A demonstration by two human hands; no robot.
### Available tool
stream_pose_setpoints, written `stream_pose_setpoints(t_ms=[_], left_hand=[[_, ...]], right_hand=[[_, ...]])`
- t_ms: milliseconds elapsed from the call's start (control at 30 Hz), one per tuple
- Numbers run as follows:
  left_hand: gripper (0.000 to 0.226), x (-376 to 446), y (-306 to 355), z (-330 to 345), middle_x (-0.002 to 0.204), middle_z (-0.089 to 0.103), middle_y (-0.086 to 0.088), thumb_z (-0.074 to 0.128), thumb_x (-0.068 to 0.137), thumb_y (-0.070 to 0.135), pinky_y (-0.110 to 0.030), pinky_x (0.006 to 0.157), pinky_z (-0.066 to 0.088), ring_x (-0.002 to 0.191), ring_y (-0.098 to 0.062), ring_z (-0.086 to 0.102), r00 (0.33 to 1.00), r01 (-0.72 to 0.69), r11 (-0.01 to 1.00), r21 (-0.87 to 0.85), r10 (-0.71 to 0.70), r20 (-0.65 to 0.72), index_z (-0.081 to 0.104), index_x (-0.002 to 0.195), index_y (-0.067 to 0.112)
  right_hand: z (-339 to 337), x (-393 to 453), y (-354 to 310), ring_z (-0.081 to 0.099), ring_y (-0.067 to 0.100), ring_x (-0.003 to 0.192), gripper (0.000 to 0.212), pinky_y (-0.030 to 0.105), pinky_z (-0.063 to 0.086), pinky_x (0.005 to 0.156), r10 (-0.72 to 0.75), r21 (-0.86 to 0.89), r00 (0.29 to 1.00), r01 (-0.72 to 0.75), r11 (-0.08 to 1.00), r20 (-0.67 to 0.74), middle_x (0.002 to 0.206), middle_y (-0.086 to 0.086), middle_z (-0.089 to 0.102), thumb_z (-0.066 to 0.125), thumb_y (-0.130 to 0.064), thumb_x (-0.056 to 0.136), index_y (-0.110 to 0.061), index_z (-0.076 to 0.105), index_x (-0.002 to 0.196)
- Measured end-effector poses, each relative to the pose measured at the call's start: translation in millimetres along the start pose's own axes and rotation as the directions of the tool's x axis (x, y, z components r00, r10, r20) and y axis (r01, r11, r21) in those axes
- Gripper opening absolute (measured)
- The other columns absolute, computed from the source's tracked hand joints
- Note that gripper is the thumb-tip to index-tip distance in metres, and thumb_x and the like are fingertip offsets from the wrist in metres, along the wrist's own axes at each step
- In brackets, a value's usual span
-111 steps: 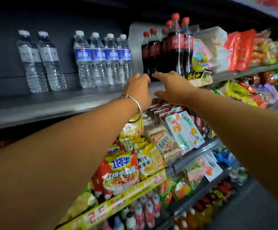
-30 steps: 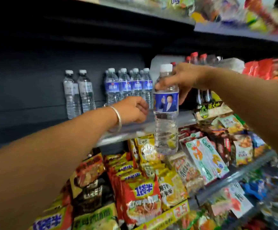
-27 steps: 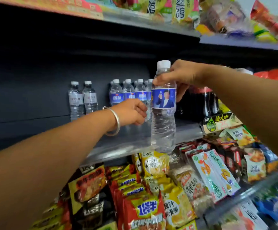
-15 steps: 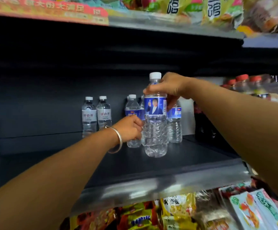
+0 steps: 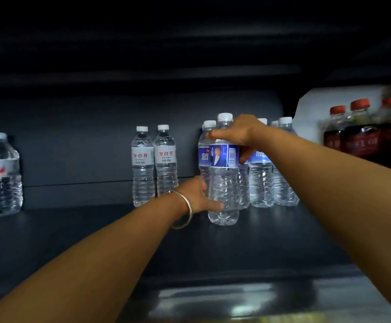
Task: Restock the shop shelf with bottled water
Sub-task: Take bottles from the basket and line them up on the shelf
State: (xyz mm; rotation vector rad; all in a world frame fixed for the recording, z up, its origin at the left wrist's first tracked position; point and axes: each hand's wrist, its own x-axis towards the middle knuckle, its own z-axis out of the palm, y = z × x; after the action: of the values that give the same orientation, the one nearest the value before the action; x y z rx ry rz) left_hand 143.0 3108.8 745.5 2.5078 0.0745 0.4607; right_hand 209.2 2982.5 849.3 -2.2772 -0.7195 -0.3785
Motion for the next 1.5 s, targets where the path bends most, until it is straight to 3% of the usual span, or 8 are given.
stream_pose_setpoints(t_ms=[367, 467, 667, 833, 1000, 1100, 1200, 1500], left_hand=[[0.034, 14.5, -8.9, 8.3, 0.09, 0.072, 0.005, 0.08, 0.067, 0.039, -0.027, 0.085, 0.051, 0.088, -0.013, 0.067, 0.999, -0.02, 0.999, -0.034, 0.02, -0.025, 0.068, 0.09, 0.016], [0.014, 14.5, -10.2, 3.2, 0.077, 0.067, 0.006, 0.077, 0.074, 0.017, -0.019, 0.078, 0.051, 0.076, -0.007, 0.066, 1.0, -0.001, 0.992, -0.124, 0.0, -0.006, 0.063, 0.078, 0.018], [0.036, 17.5, -16.5, -6.3, 0.113, 0.065, -0.011, 0.068, 0.081, 0.002, -0.026, 0.09, 0.044, 0.1, -0.02, 0.06, 0.996, 0.069, 0.987, -0.146, -0.059, 0.069, 0.059, 0.116, -0.001], [0.028, 14.9, -4.6, -7.0, 0.099, 0.06, 0.007, 0.067, 0.084, 0.015, 0.002, 0.052, 0.041, 0.08, -0.001, 0.055, 0.988, 0.085, 0.974, -0.211, -0.054, 0.147, 0.057, 0.11, 0.016], [0.07, 24.1, -6.2, -0.7, 0.108, 0.064, 0.001, 0.081, 0.059, 0.048, -0.022, 0.08, 0.047, 0.096, -0.016, 0.06, 0.997, 0.061, 0.989, -0.132, -0.066, -0.035, 0.055, 0.111, 0.008], [0.025, 22.0, -5.6, -4.0, 0.089, 0.062, 0.001, 0.075, 0.076, 0.018, -0.009, 0.055, 0.039, 0.076, -0.01, 0.053, 0.996, 0.073, 0.982, -0.176, -0.08, -0.033, 0.053, 0.086, 0.013], [0.017, 17.2, -1.8, -9.5, 0.106, 0.065, -0.011, 0.065, 0.081, -0.003, -0.017, 0.071, 0.044, 0.083, -0.016, 0.057, 0.997, 0.077, 0.967, -0.245, -0.079, 0.0, 0.061, 0.097, -0.001], [0.02, 15.8, 0.8, -1.0, 0.084, 0.066, -0.001, 0.078, 0.072, 0.018, -0.017, 0.063, 0.047, 0.079, -0.016, 0.063, 0.997, 0.046, 0.968, -0.247, -0.058, -0.042, 0.063, 0.083, 0.01]], right_hand=[[12.4, 11.4, 2.2, 0.065, 0.027, 0.056, 0.07, 0.029, 0.056, 0.056, 0.028, 0.036, 0.997, -0.031, 0.999, 0.072, 0.07, 0.013, 0.064, 0.054, -0.077, 0.071, -0.008, 0.056, 0.08], [10.4, 14.4, 7.4, 0.05, 0.016, 0.047, 0.056, 0.02, 0.041, 0.047, -0.006, 0.093, 0.993, -0.005, 0.996, 0.115, 0.055, 0.003, 0.057, 0.054, -0.069, 0.078, -0.013, 0.054, 0.076], [4.4, 14.1, 16.8, 0.05, 0.016, 0.058, 0.02, 0.022, 0.04, 0.053, -0.078, 0.283, 0.982, 0.027, 0.959, 0.171, 0.068, 0.001, 0.052, 0.06, -0.036, 0.084, -0.017, 0.056, 0.081], [4.6, 16.1, 13.5, 0.052, 0.017, 0.053, 0.049, 0.023, 0.046, 0.053, -0.068, 0.202, 0.992, 0.045, 0.978, 0.108, 0.067, 0.008, 0.056, 0.069, -0.05, 0.075, -0.008, 0.059, 0.098], [9.3, 16.6, 11.7, 0.059, 0.021, 0.066, 0.077, 0.028, 0.051, 0.061, -0.072, 0.117, 0.996, 0.065, 0.991, 0.055, 0.08, 0.011, 0.063, 0.067, -0.07, 0.063, -0.004, 0.059, 0.103], [7.2, 15.7, 15.7, 0.058, 0.02, 0.069, 0.067, 0.025, 0.047, 0.057, -0.104, 0.239, 0.992, 0.083, 0.967, 0.074, 0.091, 0.01, 0.062, 0.067, -0.061, 0.072, -0.006, 0.058, 0.109], [8.8, 14.0, 16.7, 0.053, 0.019, 0.063, 0.041, 0.025, 0.044, 0.055, -0.139, 0.283, 0.989, 0.117, 0.952, 0.059, 0.084, 0.01, 0.059, 0.068, -0.041, 0.08, -0.007, 0.064, 0.102], [13.5, 12.0, 14.2, 0.053, 0.018, 0.057, 0.045, 0.031, 0.052, 0.062, -0.103, 0.288, 0.995, 0.1, 0.952, -0.007, 0.075, 0.006, 0.058, 0.075, -0.049, 0.071, -0.015, 0.047, 0.081]])
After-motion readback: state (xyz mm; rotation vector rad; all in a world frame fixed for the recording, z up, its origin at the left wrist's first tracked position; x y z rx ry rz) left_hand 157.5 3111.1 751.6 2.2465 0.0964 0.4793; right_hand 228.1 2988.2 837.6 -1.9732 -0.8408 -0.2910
